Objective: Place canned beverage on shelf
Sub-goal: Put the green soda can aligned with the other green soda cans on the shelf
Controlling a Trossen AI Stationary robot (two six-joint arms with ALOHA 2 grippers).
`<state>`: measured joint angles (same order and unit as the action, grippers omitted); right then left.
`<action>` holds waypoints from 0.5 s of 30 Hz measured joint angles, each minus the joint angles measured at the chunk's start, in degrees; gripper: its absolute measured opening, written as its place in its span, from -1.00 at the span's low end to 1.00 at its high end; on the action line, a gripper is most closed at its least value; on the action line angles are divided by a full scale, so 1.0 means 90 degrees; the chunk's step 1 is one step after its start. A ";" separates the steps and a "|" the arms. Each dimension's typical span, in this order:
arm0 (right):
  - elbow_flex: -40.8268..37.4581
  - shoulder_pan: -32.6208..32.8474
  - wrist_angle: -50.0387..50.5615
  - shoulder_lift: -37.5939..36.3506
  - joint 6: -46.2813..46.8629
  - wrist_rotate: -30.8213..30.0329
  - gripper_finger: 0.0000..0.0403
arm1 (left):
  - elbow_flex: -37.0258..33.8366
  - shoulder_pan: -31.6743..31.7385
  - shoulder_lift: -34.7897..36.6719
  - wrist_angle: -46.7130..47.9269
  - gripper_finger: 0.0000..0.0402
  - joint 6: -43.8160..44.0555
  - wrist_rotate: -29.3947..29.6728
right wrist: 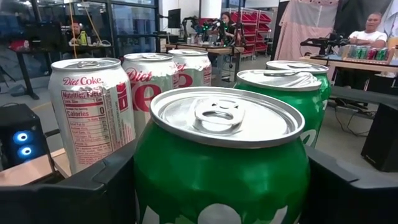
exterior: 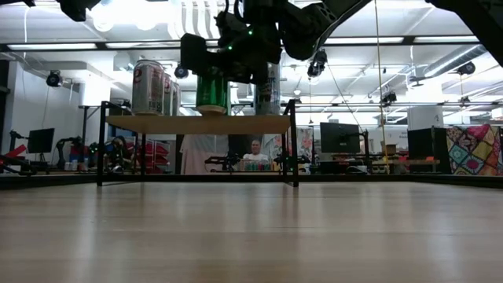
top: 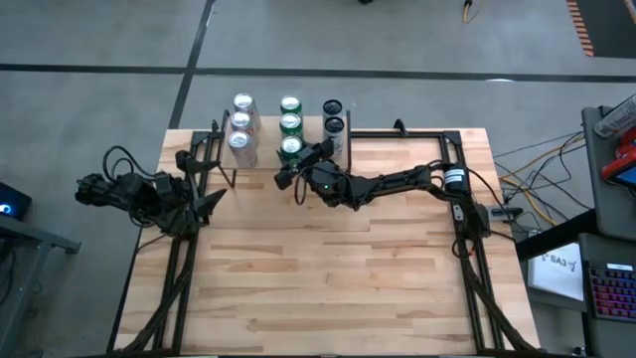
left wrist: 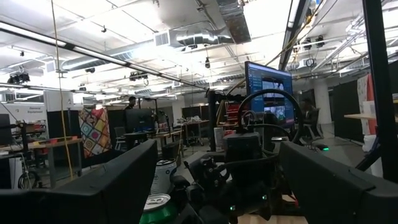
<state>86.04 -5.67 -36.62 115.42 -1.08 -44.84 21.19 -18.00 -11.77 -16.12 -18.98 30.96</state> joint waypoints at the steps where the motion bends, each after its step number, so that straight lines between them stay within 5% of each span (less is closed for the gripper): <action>1: 0.0000 0.0000 0.0002 0.0000 0.0002 0.0002 0.48 | 0.0000 0.0000 0.0000 0.0000 0.60 0.0000 0.0000; 15: 0.0000 -0.0039 0.0092 0.0000 0.0008 -0.0006 0.54 | 0.0000 0.0000 0.0000 0.0087 0.60 -0.0102 0.0000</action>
<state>86.04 -6.02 -35.79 115.42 -1.01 -44.89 21.19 -18.00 -11.77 -15.33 -19.90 30.96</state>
